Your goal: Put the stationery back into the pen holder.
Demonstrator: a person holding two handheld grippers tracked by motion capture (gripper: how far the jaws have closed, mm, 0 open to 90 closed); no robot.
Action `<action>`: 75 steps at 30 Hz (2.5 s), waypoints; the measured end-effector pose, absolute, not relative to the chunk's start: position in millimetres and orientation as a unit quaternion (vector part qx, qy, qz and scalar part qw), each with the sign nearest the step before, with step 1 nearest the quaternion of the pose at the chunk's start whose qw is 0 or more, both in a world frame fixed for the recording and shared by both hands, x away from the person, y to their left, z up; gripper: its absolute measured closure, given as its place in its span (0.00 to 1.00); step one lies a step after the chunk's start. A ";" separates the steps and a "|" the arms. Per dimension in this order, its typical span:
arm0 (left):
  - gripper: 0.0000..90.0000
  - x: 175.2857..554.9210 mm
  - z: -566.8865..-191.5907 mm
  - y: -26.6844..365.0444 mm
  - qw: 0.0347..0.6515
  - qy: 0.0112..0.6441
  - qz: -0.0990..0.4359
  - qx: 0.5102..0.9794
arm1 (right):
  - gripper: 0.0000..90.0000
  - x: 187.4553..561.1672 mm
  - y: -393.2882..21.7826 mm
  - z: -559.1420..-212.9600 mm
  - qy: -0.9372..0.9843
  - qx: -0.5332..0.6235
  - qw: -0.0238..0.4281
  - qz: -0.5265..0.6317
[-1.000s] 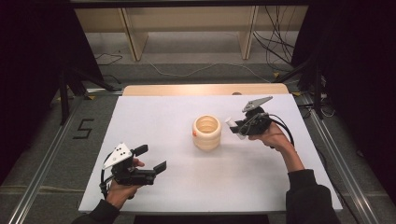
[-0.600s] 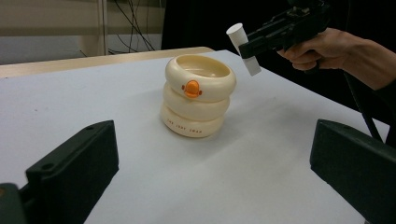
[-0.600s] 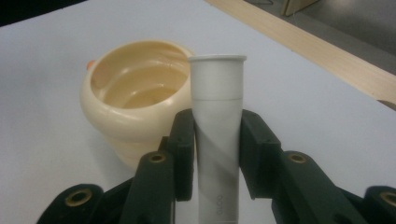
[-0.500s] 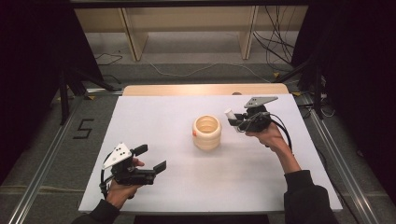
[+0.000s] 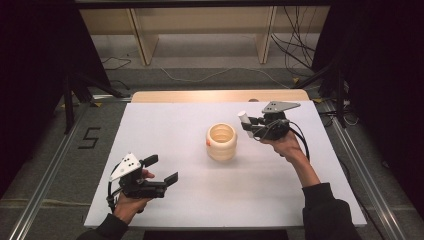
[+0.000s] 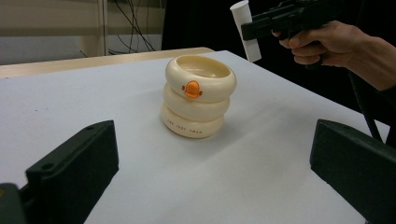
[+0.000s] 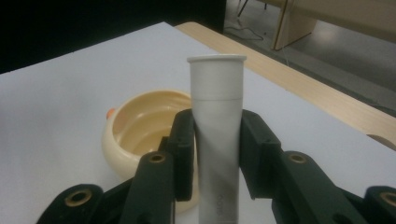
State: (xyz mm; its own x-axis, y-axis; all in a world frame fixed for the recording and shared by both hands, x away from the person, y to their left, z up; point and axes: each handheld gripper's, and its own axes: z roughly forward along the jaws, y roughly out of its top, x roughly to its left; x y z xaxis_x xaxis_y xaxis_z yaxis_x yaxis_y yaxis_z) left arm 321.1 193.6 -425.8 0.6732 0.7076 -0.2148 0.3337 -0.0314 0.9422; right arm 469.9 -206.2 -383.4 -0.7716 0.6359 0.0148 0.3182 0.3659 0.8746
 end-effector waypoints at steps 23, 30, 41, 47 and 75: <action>0.00 322.8 -426.0 193.7 0.589 0.375 0.159 0.698 | 0.76 455.2 -178.4 -372.7 0.792 0.280 0.147 0.522; 0.00 322.0 -425.6 193.1 0.588 0.374 0.160 0.699 | 0.76 452.4 -170.7 -373.4 0.786 0.286 0.136 0.531; 0.00 321.9 -426.1 192.4 0.586 0.370 0.162 0.702 | 0.76 454.2 -154.2 -379.2 0.778 0.292 0.136 0.539; 0.00 322.0 -425.9 192.5 0.587 0.369 0.161 0.702 | 0.76 458.8 -146.5 -384.1 0.773 0.302 0.135 0.541; 0.00 321.8 -425.9 192.1 0.586 0.368 0.163 0.703 | 0.76 467.5 -135.6 -404.6 0.768 0.335 0.142 0.526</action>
State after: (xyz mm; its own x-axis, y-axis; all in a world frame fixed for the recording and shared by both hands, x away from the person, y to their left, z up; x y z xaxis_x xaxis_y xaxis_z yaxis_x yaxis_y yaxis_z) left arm 321.8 192.1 -425.9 0.6766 0.7081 -0.2020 0.3265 -0.0426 0.9442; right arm 467.5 -135.6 -404.6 -0.7346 0.6652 0.1340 0.3652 0.2212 0.9043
